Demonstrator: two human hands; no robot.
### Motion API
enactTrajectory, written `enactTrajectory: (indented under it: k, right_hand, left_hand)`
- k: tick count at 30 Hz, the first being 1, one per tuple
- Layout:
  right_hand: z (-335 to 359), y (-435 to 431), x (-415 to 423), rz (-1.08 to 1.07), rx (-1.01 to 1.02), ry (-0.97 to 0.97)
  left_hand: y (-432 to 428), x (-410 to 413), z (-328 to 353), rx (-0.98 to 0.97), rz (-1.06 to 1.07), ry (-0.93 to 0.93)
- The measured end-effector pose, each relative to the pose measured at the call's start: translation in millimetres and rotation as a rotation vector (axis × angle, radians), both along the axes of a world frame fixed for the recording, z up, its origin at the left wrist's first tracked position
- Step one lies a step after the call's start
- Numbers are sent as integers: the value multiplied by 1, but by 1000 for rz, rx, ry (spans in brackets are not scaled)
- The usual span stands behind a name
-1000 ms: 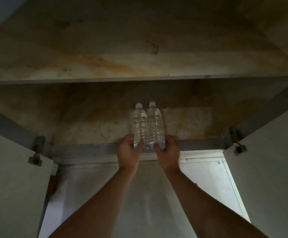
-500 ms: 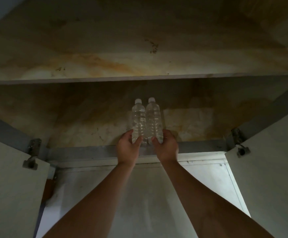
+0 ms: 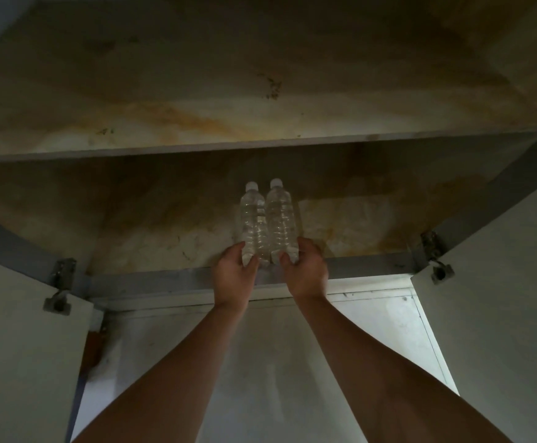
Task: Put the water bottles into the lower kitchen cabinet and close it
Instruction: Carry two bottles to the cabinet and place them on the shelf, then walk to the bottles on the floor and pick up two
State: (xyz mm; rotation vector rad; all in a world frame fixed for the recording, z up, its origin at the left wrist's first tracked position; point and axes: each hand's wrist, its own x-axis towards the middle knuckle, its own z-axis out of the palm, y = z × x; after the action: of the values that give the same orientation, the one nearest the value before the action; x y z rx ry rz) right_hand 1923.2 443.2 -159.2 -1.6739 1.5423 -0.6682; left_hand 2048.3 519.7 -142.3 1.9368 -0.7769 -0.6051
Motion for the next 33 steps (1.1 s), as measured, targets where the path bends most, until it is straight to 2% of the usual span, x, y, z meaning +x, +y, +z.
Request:
enactTrajectory:
  k: [3, 6, 10, 15, 19, 23, 27, 30, 33]
  right_hand:
    - [10, 6, -3, 40, 34, 27]
    - [33, 22, -12, 140, 122, 53]
    - [104, 64, -46, 296, 238, 198]
    - [232, 121, -108, 492, 242, 474]
    - [353, 160, -143, 573, 215, 591]
    - [487, 186, -157, 603, 187, 612]
    - [618, 209, -160, 589, 170, 551]
    - [688, 234, -165, 604, 107, 545]
    - [727, 259, -167, 611, 15, 547]
  left_hand:
    - [11, -10, 14, 21, -23, -126]
    - [32, -19, 33, 124, -111, -155]
    - [78, -23, 88, 292, -200, -194]
    - [153, -29, 207, 469, -325, -405]
    - [200, -42, 320, 557, -429, -645]
    - [226, -62, 452, 604, -500, -747]
    - [255, -84, 581, 562, -477, -729]
    - [282, -96, 649, 529, -478, -718]
    - [302, -99, 682, 488, -494, -773]
